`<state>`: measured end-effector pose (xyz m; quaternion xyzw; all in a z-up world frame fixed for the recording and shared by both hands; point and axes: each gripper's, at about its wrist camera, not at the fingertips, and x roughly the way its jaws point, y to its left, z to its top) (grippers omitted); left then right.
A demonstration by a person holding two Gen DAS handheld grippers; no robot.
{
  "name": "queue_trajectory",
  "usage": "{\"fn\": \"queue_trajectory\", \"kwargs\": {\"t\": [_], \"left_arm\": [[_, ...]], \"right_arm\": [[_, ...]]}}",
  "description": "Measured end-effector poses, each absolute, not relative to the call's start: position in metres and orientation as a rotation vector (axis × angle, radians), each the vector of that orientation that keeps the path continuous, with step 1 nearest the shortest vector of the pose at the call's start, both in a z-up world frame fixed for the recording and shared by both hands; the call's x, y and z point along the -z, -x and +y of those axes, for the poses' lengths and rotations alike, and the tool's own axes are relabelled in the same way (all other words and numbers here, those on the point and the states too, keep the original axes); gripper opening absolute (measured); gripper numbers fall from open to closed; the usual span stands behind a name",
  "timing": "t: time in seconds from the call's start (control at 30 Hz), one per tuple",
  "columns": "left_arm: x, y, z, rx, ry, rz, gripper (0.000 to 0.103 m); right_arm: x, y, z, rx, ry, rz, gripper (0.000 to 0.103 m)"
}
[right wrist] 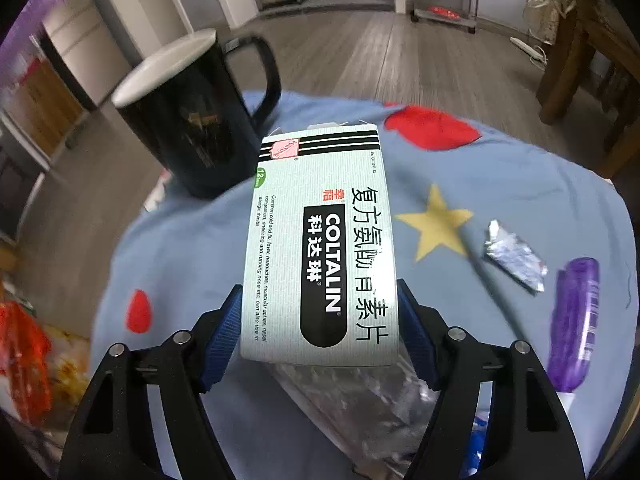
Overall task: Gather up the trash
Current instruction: 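Carry the pink wrapper and the COLTALIN box in both grippers over the bin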
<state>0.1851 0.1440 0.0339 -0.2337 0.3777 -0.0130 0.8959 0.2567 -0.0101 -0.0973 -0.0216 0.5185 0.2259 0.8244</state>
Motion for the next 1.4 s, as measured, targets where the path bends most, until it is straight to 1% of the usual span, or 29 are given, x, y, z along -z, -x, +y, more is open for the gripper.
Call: {"fn": "queue_trajectory", "kwargs": {"t": [0.2,0.37,0.57,0.73,1.0,1.17,1.4], "left_arm": [[-0.034,-0.188,0.133,0.034,0.455,0.791,0.005],[-0.035,-0.191,0.114,0.068,0.421,0.800,0.005],[-0.040,-0.194,0.072,0.153,0.357,0.810,0.005],[-0.043,-0.195,0.020,0.268,0.302,0.827,0.005],[-0.039,-0.187,-0.071,0.436,0.171,0.862,0.005],[-0.034,-0.180,-0.123,0.522,0.103,0.887,0.005],[-0.005,-0.173,-0.203,0.657,0.005,0.966,0.006]], "right_arm": [[0.056,-0.237,-0.052,-0.517,-0.018,1.019,0.073],[0.024,-0.215,-0.108,-0.502,-0.081,0.960,0.073],[-0.004,-0.187,-0.187,-0.439,-0.147,0.917,0.073],[-0.017,-0.158,-0.250,-0.357,-0.186,0.886,0.073],[-0.023,-0.119,-0.328,-0.226,-0.277,0.852,0.073],[-0.022,-0.105,-0.361,-0.151,-0.287,0.839,0.073],[-0.008,-0.089,-0.414,-0.029,-0.427,0.827,0.073]]}}
